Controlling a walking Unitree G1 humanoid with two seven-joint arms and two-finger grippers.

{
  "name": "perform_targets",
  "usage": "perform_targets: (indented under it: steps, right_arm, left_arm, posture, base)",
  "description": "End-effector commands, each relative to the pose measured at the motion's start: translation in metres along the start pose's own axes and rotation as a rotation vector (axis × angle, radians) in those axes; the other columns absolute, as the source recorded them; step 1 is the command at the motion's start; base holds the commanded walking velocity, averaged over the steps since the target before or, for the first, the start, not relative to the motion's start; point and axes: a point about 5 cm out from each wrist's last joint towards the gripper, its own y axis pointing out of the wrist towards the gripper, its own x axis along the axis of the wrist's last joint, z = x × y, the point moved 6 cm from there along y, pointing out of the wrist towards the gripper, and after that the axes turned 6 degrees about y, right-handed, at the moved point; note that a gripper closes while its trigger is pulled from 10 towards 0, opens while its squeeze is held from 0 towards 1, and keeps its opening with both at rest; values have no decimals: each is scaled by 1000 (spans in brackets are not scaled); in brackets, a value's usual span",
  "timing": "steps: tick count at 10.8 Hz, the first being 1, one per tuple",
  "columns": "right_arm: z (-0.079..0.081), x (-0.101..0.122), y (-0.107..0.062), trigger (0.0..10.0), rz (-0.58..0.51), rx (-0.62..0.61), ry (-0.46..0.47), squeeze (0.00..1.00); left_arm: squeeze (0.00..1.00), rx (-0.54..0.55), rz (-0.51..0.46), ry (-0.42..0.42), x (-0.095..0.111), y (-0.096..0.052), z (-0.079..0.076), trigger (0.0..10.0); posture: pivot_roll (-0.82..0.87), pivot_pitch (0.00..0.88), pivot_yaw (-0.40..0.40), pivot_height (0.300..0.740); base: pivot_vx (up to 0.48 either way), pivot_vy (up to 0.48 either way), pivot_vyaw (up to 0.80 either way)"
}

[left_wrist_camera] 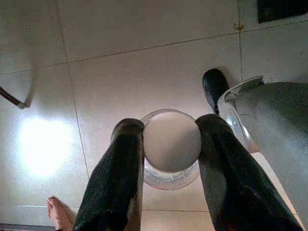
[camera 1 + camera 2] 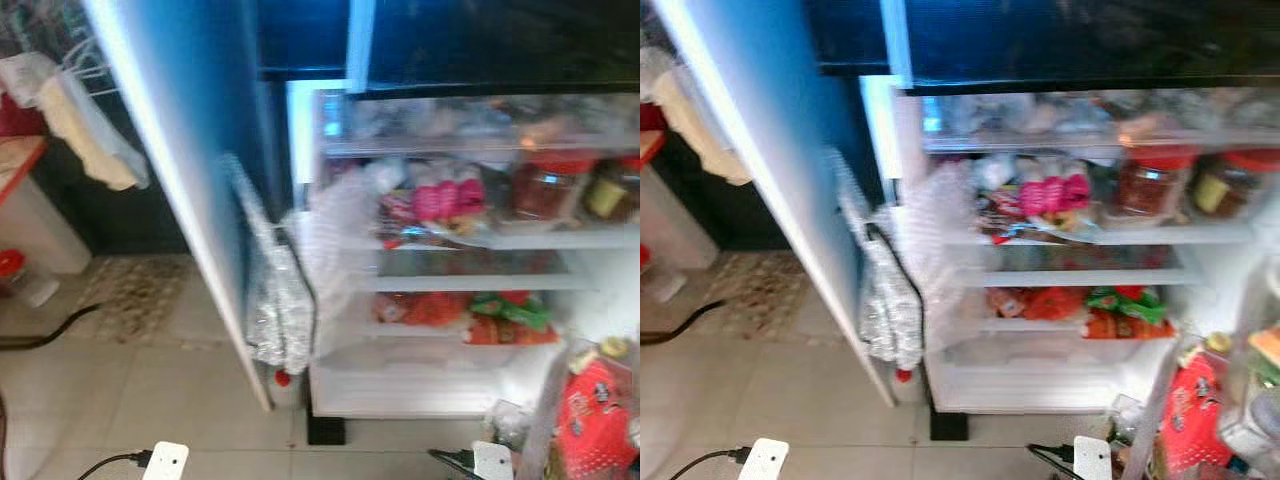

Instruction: Restocking fridge

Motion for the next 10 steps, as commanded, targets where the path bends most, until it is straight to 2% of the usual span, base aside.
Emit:
perform_targets:
  steps: [1,10]
  right_arm:
    - [-7,-7,-1,10000,20,-14,4,0]
    - [-9,-6,-1,10000,21,-15,-5,0]
  left_arm:
    - [0,-6,27,10,-10,-1,-1,10000]
    - [0,-10,26,9,-9,-1,-2,10000]
  posture:
    - [-1,76,29,740]
    - [-5,65,26,740]
  base:
    - [0,-266,0]
    - [0,-268,0]
